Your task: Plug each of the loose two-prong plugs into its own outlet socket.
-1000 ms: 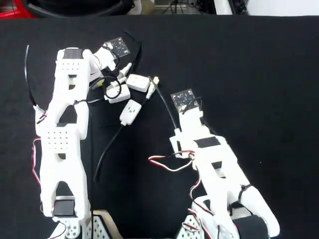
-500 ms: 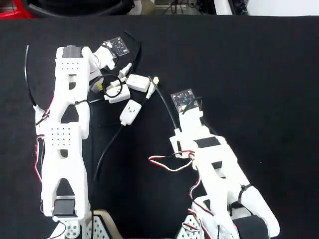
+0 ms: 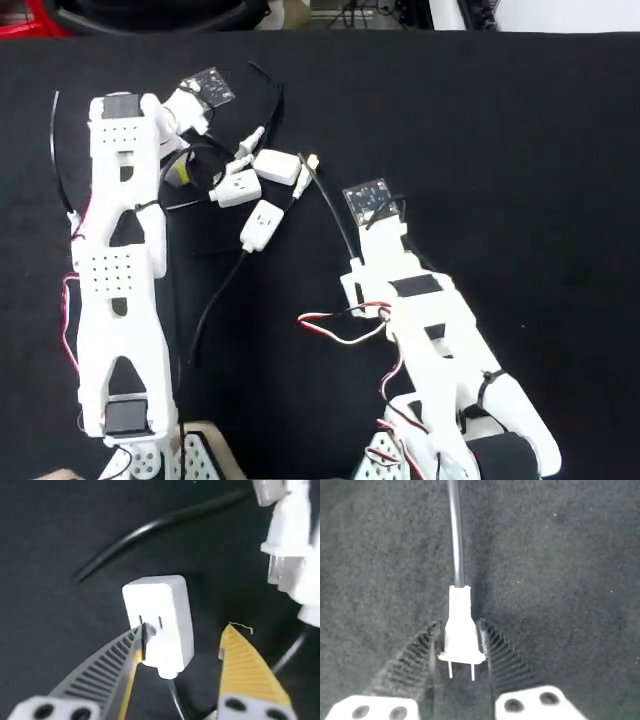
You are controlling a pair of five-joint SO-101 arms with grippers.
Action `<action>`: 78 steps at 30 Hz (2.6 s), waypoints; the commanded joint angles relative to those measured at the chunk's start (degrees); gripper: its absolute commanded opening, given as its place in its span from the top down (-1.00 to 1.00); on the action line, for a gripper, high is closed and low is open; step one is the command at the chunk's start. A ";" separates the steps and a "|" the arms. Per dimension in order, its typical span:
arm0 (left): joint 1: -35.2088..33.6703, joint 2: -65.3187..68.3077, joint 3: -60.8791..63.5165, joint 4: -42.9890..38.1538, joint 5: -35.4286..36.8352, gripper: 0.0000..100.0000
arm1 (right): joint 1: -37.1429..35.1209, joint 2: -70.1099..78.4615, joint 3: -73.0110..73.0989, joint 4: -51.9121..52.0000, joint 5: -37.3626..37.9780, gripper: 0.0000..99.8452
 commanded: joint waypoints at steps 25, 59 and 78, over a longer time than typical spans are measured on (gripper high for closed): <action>2.42 3.52 -22.99 19.96 1.49 0.94 | -0.62 -1.36 -0.31 -0.97 0.00 0.98; 37.41 -74.37 94.55 -8.53 35.25 0.94 | 9.05 -1.80 -1.80 -0.35 -5.27 0.98; 38.02 -62.15 102.29 -29.45 40.09 0.93 | 9.41 -1.80 -2.15 1.23 -5.27 0.98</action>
